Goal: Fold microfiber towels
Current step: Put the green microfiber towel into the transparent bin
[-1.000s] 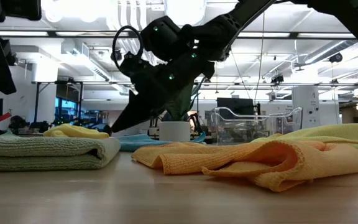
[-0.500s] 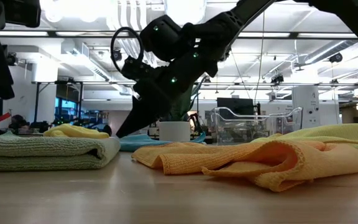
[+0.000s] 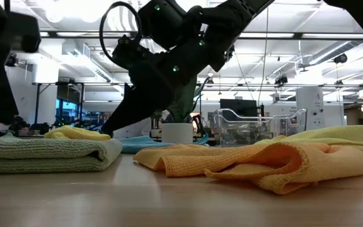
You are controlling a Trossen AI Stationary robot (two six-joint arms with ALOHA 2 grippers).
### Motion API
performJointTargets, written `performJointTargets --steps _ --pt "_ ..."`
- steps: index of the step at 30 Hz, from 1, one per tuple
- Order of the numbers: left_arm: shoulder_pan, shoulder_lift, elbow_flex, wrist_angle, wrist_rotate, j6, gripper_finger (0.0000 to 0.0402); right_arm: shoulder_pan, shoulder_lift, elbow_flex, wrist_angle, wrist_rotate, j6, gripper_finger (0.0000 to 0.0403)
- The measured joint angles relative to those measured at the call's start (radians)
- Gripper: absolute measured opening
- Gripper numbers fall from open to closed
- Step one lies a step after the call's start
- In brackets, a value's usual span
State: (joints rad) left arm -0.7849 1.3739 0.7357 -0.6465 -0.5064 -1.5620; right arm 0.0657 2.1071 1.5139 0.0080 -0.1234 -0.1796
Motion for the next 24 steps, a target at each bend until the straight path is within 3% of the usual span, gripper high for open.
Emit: performJointTargets --steps 24 --pt "0.027 0.000 -0.093 0.089 -0.007 -0.053 0.0171 0.006 0.000 0.000 -0.002 0.002 0.162 0.0016"
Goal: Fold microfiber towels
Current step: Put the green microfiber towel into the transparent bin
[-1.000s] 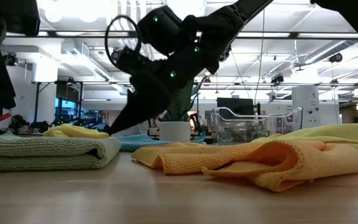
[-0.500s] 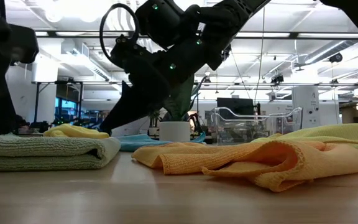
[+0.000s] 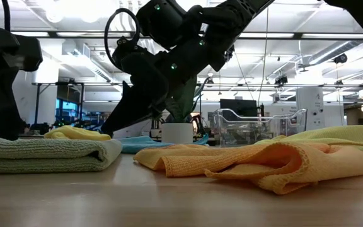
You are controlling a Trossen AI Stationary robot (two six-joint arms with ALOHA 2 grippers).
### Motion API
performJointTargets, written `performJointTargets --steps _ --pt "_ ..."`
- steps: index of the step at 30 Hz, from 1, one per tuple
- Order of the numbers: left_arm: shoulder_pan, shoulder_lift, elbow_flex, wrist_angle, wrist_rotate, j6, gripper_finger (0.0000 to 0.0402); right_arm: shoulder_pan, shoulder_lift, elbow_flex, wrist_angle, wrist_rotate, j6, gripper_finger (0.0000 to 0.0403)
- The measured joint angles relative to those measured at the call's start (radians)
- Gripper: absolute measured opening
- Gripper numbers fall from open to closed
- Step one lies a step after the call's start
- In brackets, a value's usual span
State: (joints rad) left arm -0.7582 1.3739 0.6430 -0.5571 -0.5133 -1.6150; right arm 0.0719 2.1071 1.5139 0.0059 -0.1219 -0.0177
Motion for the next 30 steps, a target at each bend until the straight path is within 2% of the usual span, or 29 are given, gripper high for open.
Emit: performJointTargets --steps 3,7,16,20,25,30 --pt "0.000 0.000 -0.003 0.000 0.000 0.000 0.0171 0.000 0.000 0.000 0.001 0.000 0.014 0.0030" --pt "0.000 0.000 -0.013 -0.001 -0.001 -0.001 0.0171 0.000 0.000 0.000 0.002 0.000 0.121 0.0066" --pt "0.000 0.000 -0.015 -0.002 -0.073 0.078 0.0171 -0.008 -0.073 0.001 -0.147 0.000 0.426 0.0195" --pt "0.000 0.000 -0.017 -0.008 -0.074 0.129 0.0171 -0.009 -0.089 0.002 -0.183 0.002 0.513 0.0234" --pt "0.000 0.000 -0.029 -0.018 -0.072 0.137 0.0171 -0.004 -0.083 0.002 -0.151 0.009 0.577 0.0261" --pt "-0.002 -0.030 -0.007 -0.028 -0.036 0.166 0.0171 -0.006 -0.078 0.001 -0.126 0.018 0.611 0.0263"
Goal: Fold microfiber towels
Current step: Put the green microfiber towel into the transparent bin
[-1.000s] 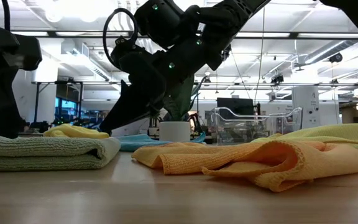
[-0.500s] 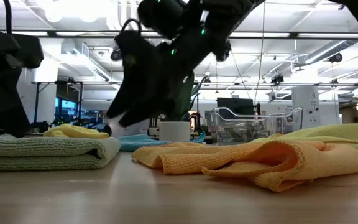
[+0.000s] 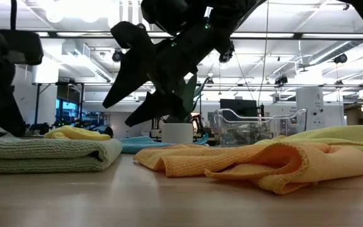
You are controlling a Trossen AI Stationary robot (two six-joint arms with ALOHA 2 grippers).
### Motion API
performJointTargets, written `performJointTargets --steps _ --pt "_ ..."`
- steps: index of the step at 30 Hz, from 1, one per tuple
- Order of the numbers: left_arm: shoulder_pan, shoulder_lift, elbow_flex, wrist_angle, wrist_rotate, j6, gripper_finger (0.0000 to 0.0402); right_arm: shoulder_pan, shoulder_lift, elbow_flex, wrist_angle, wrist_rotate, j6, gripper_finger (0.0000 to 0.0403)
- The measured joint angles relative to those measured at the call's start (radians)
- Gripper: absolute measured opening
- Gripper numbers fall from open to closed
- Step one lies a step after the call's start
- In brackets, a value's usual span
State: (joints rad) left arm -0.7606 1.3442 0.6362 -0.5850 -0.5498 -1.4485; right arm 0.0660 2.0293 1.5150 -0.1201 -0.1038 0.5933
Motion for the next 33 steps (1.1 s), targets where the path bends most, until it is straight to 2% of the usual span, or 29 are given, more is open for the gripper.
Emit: performJointTargets --steps 5,14,23,33 --pt "-0.016 -0.006 -0.001 0.005 0.038 0.047 0.0171 -0.001 0.015 -0.002 -0.008 0.002 0.067 0.0254" --pt "-0.016 0.090 -0.007 0.002 0.044 0.068 0.0171 -0.001 0.098 -0.001 0.043 -0.003 0.117 0.0251" --pt "-0.015 0.169 -0.003 0.009 0.031 0.025 0.0171 0.002 0.117 -0.001 0.158 -0.043 0.129 0.0251" --pt "-0.014 0.168 -0.006 0.021 0.028 0.016 0.0171 0.006 0.150 -0.001 0.287 -0.063 0.148 0.0243"
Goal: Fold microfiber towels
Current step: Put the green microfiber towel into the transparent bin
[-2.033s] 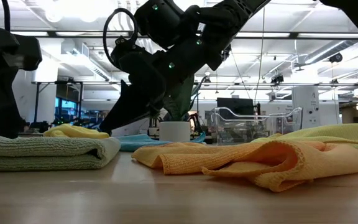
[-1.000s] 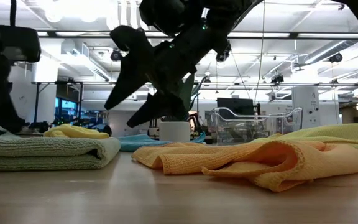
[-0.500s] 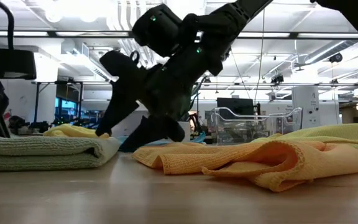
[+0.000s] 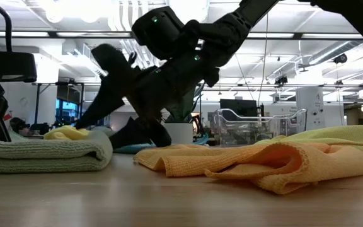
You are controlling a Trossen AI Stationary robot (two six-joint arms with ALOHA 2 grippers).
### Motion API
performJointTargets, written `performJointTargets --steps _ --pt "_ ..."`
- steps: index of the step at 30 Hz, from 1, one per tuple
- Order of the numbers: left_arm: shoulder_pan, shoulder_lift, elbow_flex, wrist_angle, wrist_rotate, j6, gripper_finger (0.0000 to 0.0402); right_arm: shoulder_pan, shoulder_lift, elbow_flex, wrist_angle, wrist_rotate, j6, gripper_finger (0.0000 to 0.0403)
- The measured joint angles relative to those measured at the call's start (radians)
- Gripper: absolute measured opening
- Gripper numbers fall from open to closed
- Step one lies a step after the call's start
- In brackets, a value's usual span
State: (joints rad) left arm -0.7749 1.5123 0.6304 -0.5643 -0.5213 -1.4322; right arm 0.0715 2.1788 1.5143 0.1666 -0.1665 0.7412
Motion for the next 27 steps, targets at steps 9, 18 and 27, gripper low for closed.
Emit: performJointTargets --steps 9,18,27 --pt "0.001 -0.007 -0.002 0.012 -0.024 -0.002 0.0171 0.000 0.034 0.002 0.061 0.002 0.007 0.0202" --pt "0.002 -0.006 -0.002 0.029 -0.035 -0.002 0.0171 0.003 0.078 0.034 0.048 -0.006 -0.041 0.0178" --pt "0.002 -0.006 0.006 0.038 -0.034 -0.005 0.0171 0.005 0.074 0.035 0.018 0.007 -0.106 0.0030"
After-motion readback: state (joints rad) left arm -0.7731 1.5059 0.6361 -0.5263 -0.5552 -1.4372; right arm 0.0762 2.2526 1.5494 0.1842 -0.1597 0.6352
